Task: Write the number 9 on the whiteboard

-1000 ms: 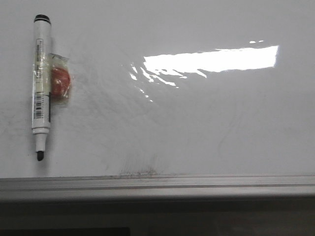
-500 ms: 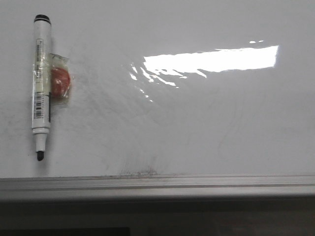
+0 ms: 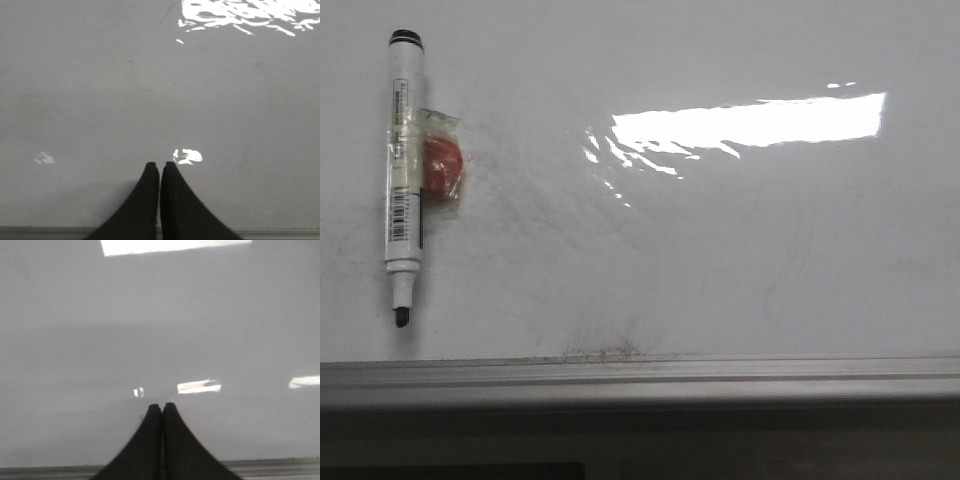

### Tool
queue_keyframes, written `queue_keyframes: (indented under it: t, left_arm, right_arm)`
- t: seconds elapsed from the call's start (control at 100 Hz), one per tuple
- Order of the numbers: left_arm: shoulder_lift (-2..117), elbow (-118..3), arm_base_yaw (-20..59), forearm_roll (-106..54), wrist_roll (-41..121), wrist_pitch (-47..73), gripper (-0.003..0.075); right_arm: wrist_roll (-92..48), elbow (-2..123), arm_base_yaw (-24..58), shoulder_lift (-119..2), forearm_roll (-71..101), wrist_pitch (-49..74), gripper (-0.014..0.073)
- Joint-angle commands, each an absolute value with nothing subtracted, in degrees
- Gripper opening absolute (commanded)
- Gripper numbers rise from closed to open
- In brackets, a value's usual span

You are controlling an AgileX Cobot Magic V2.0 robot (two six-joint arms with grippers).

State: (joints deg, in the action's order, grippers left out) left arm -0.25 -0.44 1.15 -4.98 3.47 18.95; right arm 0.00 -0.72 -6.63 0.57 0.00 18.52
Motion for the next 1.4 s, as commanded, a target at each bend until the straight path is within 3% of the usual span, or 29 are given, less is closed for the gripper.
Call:
queue_keyframes:
  t: [0.0, 1.08, 1.18, 1.39]
  left_arm:
    - [-1.83, 1.92, 1.01, -5.5, 2.92, 16.25, -0.002]
    - [-1.83, 1.92, 1.01, -5.5, 2.92, 14.56, -0.002]
    - [-1.83, 1.92, 1.01, -5.5, 2.92, 9.21, -0.002]
    - [-1.83, 1.92, 1.01, -5.5, 2.92, -1.45, -0.002]
  right_arm:
    - [-0.57, -1.33, -6.53, 1.85, 0.0, 17.34, -0.0063]
    - [-0.57, -1.33, -6.53, 1.85, 0.0, 17.11, -0.0063]
    - [-0.57, -1.33, -6.53, 1.85, 0.0, 13.51, -0.0063]
    - [-0.57, -1.33, -6.53, 1.85, 0.0, -5.56, -0.0063]
